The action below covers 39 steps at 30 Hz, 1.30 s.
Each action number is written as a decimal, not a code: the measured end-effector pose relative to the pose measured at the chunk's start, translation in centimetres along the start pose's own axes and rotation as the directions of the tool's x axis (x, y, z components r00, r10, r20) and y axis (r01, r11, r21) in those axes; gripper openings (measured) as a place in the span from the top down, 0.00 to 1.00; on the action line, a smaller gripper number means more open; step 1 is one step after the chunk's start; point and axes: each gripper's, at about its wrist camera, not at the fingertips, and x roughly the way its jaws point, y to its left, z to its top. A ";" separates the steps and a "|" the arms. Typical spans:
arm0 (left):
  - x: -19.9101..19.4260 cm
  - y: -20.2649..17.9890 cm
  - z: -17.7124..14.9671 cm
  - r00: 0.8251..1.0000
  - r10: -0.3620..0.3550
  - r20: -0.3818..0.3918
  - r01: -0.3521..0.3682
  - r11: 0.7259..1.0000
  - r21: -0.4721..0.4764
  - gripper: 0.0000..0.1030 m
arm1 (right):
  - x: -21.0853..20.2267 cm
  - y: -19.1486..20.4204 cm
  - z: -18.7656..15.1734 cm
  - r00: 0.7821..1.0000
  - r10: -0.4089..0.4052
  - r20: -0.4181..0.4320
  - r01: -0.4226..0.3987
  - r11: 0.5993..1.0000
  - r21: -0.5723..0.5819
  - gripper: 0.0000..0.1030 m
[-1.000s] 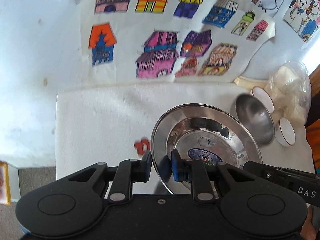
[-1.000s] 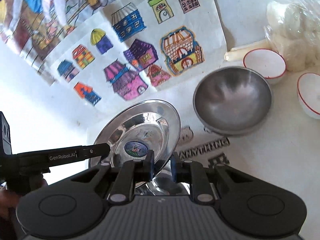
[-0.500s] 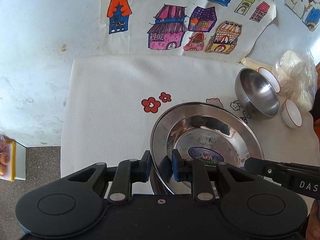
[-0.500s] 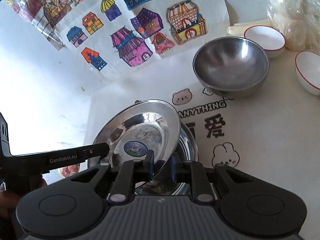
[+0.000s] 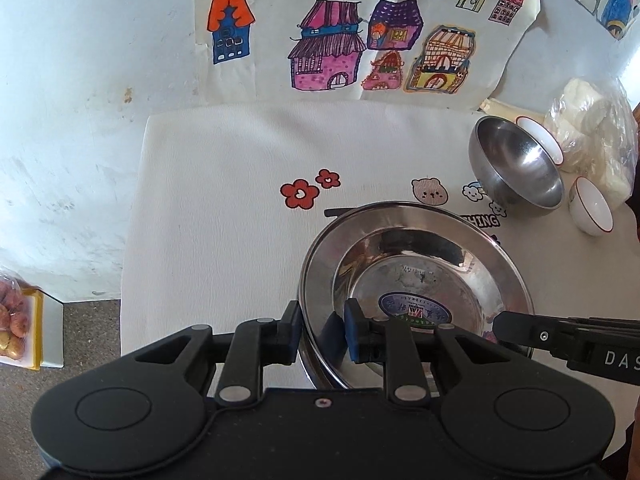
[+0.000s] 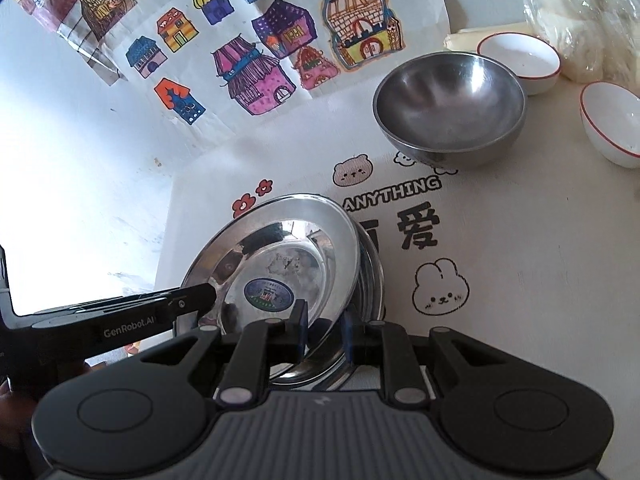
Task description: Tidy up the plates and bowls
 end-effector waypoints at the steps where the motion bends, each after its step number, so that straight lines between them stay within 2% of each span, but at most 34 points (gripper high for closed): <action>1: 0.0 0.0 0.0 1.000 0.002 0.001 -0.002 1.000 0.002 0.76 | 0.0 0.0 0.0 1.000 0.000 -0.001 0.000 1.000 0.001 0.80; 39: 0.3 -1.2 -0.1 0.997 0.077 0.009 -0.077 0.993 0.084 0.75 | 0.6 -0.2 -0.4 0.999 -0.005 -0.035 0.005 1.000 -0.008 0.77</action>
